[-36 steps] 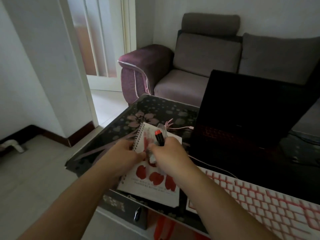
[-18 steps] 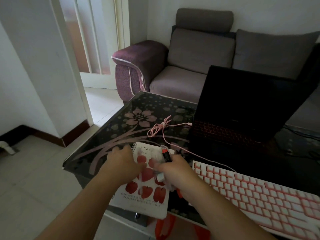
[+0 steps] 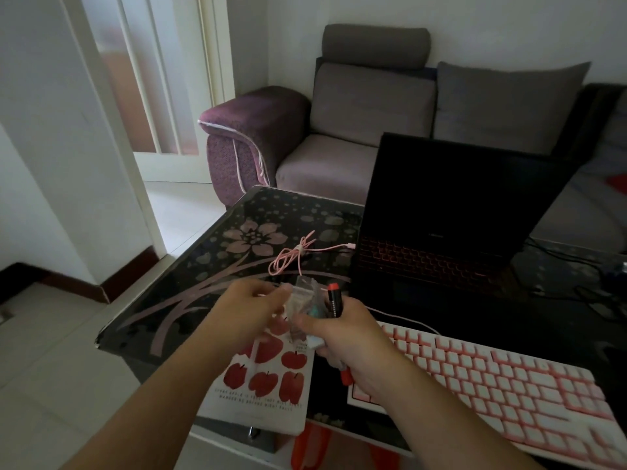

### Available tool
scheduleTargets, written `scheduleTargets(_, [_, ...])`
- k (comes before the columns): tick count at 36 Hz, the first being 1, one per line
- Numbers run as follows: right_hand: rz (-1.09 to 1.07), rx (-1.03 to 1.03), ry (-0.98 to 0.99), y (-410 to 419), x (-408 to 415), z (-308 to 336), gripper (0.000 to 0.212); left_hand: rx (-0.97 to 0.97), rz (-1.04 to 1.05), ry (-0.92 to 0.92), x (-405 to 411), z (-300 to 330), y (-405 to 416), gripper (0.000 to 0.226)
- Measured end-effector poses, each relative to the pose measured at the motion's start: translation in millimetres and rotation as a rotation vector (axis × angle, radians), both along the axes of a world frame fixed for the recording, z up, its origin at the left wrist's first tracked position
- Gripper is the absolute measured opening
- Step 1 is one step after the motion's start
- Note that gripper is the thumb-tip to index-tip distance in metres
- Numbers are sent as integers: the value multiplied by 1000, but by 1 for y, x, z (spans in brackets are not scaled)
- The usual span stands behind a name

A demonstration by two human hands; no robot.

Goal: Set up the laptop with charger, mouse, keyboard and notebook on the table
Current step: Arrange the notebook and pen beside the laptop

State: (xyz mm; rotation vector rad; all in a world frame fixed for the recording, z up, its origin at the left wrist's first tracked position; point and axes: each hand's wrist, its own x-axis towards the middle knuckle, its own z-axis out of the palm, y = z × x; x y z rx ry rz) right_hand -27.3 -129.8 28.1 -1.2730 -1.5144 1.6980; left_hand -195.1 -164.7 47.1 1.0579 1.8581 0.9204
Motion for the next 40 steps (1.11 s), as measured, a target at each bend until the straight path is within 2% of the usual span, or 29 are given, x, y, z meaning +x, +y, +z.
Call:
scheduleTargets(3, [12,30,-30,1,0,-3,32,-24,-59,-244,4,4,-11,21])
scheduleTargets(6, [36,38,-81,-1,1,-1,40,-24,-48,-253,1,3,-12,15])
scheduleTargets(11, [12,-5,-37,1,5,0,29,8,98,-218,-6,2,-5,12])
scheduleTargets(16, [-14,22,-72,1,11,5,23,51,231,50,-29,-11,12,18])
scheduleTargets(19, [-8,33,-82,0,12,7,21,78,233,179,-47,-13,26,22])
scheduleTargets(24, [13,52,-100,-2,10,8,18,127,251,363,-79,-20,53,14])
scheduleTargets(26, [13,65,-125,-3,8,7,18,138,267,446,-88,-25,62,22])
scheduleTargets(32, [-8,78,-184,-1,2,2,16,101,221,480,-92,-52,86,19])
scheduleTargets(36, [-4,115,-228,1,2,3,15,144,217,547,-87,-62,92,15])
scheduleTargets(40, [-2,117,-239,1,3,7,15,179,269,538,-89,-60,89,21])
